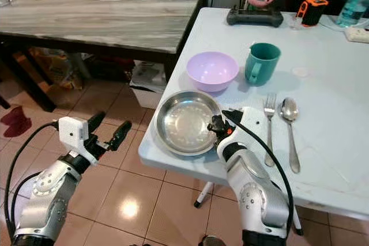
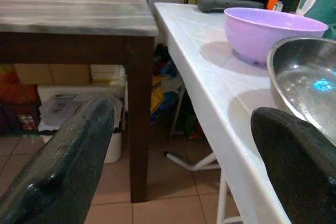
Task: Setting the table
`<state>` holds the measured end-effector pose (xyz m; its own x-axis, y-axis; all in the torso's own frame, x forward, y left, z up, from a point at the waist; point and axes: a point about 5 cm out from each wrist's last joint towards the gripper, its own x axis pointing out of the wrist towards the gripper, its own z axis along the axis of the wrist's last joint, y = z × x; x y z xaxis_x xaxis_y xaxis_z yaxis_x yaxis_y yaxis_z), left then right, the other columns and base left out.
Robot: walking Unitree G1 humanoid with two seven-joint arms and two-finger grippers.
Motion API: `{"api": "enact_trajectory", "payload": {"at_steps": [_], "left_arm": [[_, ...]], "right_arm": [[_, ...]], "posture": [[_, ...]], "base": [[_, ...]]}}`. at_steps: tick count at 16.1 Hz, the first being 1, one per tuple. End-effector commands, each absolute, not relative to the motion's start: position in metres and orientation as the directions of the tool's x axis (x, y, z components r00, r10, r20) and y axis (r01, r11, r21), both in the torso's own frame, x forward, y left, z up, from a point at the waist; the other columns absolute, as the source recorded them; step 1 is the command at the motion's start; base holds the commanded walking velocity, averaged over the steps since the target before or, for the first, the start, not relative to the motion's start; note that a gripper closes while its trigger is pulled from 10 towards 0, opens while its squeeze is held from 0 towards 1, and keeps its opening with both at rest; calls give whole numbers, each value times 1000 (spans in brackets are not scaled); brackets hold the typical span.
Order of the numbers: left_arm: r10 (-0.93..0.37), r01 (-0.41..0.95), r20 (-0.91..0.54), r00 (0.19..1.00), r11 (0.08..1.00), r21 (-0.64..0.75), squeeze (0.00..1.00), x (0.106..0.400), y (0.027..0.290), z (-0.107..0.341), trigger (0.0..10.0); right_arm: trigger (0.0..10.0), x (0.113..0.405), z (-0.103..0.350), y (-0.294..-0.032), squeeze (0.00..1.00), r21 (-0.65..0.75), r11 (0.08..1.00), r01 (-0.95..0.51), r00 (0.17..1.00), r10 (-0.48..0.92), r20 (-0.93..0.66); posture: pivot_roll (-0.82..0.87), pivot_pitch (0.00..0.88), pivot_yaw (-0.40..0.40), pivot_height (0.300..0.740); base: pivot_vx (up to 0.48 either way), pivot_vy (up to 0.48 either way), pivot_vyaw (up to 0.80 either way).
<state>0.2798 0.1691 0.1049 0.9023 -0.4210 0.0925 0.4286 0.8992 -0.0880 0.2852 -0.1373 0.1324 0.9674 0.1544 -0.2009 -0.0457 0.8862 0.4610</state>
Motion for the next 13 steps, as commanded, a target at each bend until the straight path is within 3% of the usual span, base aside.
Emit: {"api": "enact_trajectory", "payload": {"at_steps": [1, 5, 13], "left_arm": [[-399, 406, 89, 913, 910, -88, 0, 281, 173, 103, 10000], [-389, 395, 87, 917, 915, -82, 0, 284, 172, 99, 10000], [-387, 395, 95, 917, 915, -81, 0, 287, 166, 95, 10000]], "right_arm": [[10000, 283, 124, -135, 0, 456, 889, -38, 959, 160, -232], [10000, 285, 124, -134, 0, 444, 894, -59, 963, 168, -211], [10000, 285, 120, -134, 0, 428, 902, -60, 967, 158, -198]], "posture": [[-162, 94, 59, 740], [-166, 86, 59, 740], [-164, 79, 64, 740]], "base": [[0, 326, -494], [0, 412, -491], [0, 478, 0]]}}
